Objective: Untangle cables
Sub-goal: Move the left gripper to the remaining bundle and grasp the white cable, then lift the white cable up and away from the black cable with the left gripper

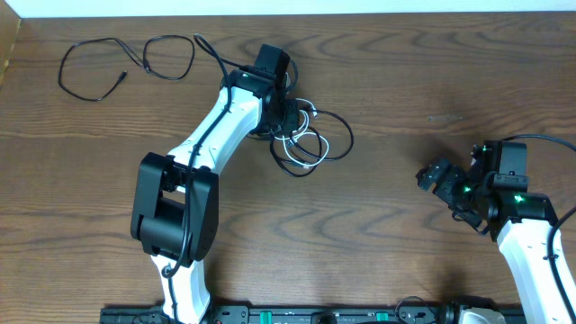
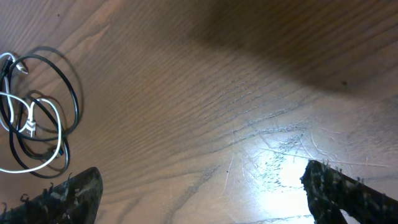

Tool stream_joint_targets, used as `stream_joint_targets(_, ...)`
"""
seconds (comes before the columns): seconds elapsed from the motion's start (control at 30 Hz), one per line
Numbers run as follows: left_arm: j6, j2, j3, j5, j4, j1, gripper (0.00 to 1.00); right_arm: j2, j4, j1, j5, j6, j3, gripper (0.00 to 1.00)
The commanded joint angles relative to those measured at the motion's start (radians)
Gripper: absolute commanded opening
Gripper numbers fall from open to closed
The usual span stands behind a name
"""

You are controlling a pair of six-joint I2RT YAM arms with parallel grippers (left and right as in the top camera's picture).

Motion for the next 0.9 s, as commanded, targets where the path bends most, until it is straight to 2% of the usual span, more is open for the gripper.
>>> stream_joint_targets(0.0, -0.002, 0.007, -0.007, -0.01, 0.0, 0.005, 0.19, -0.01, -0.003, -0.002, 0.007, -0.01, 0.017, 0.99)
stream_joint_targets(0.03, -0.005, 0.007, -0.007, -0.009, 0.0, 0.005, 0.19, -0.01, -0.003, -0.002, 0.007, -0.01, 0.017, 0.99)
stream_joint_targets(0.1, -0.005, 0.004, -0.006, 0.001, -0.002, 0.005, 0.08, -0.01, -0.003, -0.002, 0.007, -0.01, 0.017, 0.99)
stream_joint_targets(0.33, -0.006, -0.075, -0.004, 0.021, -0.012, 0.0, 0.07, -0.01, -0.003, -0.002, 0.007, -0.01, 0.017, 0.99)
stream_joint_targets(0.53, -0.101, -0.245, -0.003, 0.134, 0.015, -0.002, 0.07, -0.01, -0.003, -0.002, 0.007, -0.01, 0.017, 0.99)
stream_joint_targets(0.7, -0.242, -0.441, -0.003, 0.273, 0.111, -0.002, 0.07, -0.01, -0.003, -0.002, 0.007, -0.01, 0.017, 0.99)
stream_joint_targets(0.87, -0.323, -0.546, -0.003, 0.283, 0.168, -0.002, 0.07, -0.01, -0.003, -0.002, 0.007, -0.01, 0.017, 0.99)
